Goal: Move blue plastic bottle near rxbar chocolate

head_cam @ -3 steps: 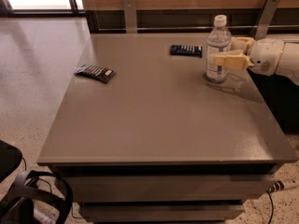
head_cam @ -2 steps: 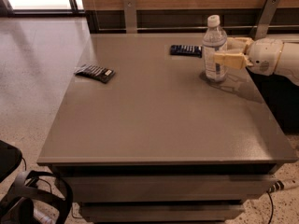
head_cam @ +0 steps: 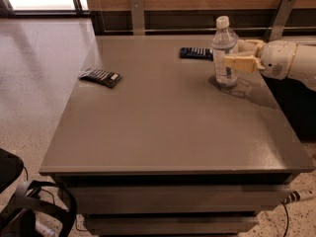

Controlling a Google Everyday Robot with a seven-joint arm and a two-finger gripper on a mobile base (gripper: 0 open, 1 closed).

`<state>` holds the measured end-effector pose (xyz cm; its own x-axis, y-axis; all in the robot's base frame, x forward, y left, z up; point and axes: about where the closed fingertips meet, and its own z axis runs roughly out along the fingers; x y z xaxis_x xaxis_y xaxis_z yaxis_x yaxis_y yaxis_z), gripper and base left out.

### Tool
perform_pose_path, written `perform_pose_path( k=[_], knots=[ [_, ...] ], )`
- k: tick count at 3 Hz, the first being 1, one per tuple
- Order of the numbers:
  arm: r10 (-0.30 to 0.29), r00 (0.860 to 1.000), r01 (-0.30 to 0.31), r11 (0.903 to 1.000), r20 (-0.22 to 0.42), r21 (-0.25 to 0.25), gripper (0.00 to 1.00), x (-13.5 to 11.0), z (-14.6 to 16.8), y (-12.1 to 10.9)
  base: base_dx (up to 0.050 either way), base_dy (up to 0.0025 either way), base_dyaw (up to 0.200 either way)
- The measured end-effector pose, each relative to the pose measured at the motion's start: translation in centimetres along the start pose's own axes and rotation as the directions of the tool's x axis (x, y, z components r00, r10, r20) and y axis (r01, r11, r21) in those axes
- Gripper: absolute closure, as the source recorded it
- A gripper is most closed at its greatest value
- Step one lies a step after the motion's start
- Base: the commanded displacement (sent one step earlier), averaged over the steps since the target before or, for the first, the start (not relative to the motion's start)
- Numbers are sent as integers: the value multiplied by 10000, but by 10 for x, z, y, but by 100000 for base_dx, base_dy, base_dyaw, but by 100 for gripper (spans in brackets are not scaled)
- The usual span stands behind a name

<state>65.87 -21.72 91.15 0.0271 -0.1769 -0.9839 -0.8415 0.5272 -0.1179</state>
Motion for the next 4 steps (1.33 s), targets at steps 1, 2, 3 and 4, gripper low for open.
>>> perform_pose_path(
  k=[1, 2, 3, 4],
  knots=[
    [0, 10000, 0, 10000, 0, -2, 100, 0, 0, 0, 0, 0, 0],
    [35, 9998, -37, 9999, -217, -96, 100, -12, 1, 13, 0, 0, 0],
    [174, 9998, -173, 9998, 138, -89, 100, -41, 7, 38, 0, 0, 0],
    [562, 9951, -550, 9983, 808, -164, 100, -65, 26, 75, 0, 0, 0]
  ],
)
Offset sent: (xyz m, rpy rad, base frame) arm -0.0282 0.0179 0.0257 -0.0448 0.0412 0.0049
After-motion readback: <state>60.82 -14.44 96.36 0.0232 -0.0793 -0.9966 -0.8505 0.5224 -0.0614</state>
